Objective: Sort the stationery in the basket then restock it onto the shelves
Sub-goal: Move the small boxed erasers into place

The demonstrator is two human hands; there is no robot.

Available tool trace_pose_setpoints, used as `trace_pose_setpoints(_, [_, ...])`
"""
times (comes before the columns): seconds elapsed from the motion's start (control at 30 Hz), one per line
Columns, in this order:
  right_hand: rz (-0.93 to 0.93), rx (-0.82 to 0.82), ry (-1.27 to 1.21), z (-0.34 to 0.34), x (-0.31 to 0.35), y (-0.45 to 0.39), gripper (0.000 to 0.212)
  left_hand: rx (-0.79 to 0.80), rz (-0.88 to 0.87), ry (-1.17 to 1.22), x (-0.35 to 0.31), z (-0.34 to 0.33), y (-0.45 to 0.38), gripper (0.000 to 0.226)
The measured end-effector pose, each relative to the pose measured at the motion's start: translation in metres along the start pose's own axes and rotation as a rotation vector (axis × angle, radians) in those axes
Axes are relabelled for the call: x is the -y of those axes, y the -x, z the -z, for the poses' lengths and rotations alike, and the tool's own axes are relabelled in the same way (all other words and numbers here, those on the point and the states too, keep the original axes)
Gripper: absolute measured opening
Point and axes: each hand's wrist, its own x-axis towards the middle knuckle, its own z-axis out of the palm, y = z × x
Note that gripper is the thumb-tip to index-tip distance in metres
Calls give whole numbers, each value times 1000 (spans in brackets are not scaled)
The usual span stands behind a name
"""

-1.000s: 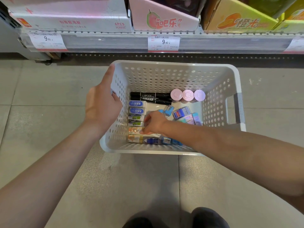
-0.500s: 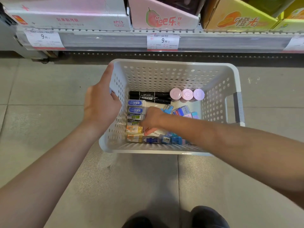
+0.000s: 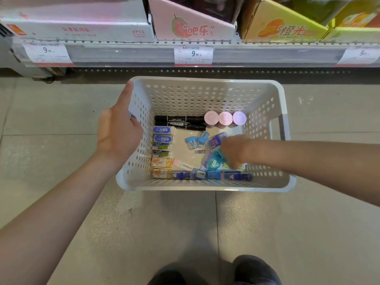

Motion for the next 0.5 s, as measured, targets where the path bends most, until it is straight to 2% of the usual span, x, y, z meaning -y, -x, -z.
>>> trace_pose_setpoints(0.17, [-67,-143,14,-18,9,-9,29,-9,17,-49,4,-3,-3,70])
trace_pose_setpoints(0.3, [-47,-88,-6,-13,8,-6,32,-7,27,-38,4,-2,-3,71])
trace_pose_setpoints(0.4, [3,-89,-7,2,3,2,20,-3,31,-34,4,-2,-3,71])
trace_pose_setpoints(0.5, [94,-107,-337,25,-8,13,25,3,33,-8,4,-1,-3,71])
